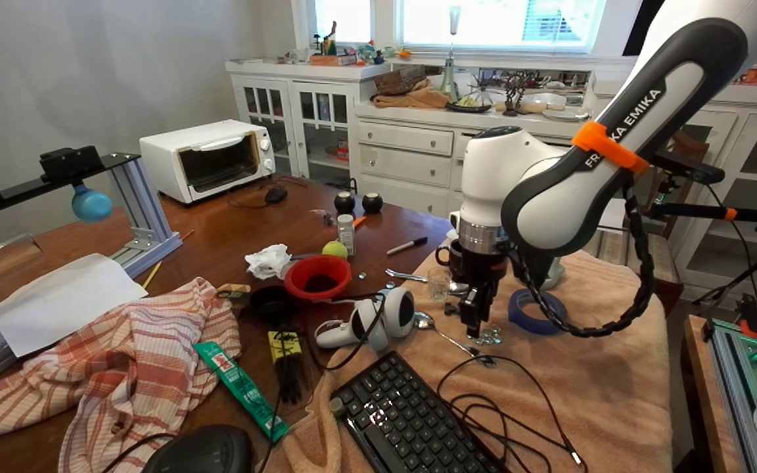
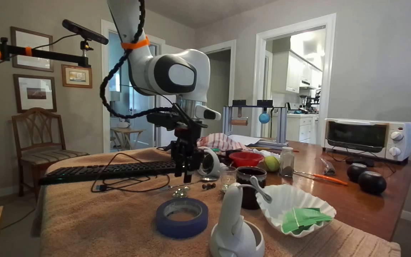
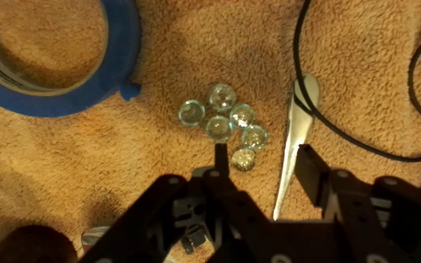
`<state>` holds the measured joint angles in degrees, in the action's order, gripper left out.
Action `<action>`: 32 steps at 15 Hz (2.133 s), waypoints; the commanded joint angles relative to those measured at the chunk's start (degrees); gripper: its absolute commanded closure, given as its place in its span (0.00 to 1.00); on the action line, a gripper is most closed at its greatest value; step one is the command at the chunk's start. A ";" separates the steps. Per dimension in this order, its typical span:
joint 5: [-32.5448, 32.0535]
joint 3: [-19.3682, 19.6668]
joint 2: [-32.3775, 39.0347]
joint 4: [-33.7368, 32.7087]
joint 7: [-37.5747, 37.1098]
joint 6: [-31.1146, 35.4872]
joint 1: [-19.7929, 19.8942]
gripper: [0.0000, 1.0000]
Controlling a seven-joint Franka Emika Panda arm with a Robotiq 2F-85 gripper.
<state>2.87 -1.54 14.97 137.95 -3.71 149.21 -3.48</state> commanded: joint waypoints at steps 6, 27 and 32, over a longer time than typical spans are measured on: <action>0.20 -0.09 4.07 -1.55 -0.58 5.07 0.33 0.52; -1.15 1.16 5.97 -2.26 -1.98 5.87 -0.29 0.71; -1.34 1.34 6.25 -2.34 -2.03 5.93 -0.33 0.74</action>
<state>2.65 -0.68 19.94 136.25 -4.43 153.99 -3.39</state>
